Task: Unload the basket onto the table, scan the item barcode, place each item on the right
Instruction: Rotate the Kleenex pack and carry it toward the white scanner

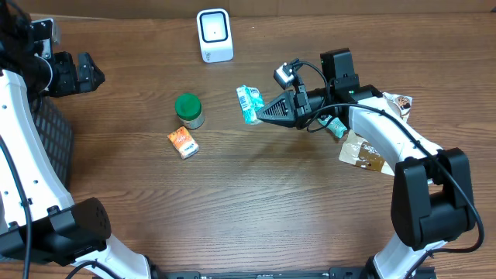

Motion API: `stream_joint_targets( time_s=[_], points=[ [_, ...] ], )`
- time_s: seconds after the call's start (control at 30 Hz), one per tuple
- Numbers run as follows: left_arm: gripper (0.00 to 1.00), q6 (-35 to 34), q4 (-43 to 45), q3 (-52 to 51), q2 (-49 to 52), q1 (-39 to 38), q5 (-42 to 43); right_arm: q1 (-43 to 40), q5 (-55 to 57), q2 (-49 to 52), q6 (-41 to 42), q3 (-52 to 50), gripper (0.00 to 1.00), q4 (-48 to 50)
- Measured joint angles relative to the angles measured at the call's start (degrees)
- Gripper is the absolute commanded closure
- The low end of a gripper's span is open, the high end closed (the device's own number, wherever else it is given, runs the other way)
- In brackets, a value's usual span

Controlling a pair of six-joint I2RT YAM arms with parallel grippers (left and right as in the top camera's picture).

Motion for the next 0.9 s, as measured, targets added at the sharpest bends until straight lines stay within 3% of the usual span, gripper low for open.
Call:
stream_joint_targets(
  time_s=[0.77,0.9],
  points=[
    [0.00,0.00,0.00,0.00,0.00,0.00,0.00,0.00,0.02,0.00,-0.02,0.00,0.96,0.48],
    [0.00,0.00,0.00,0.00,0.00,0.00,0.00,0.02,5.92,0.00,0.13,0.04,0.96,-3.72]
  ],
)
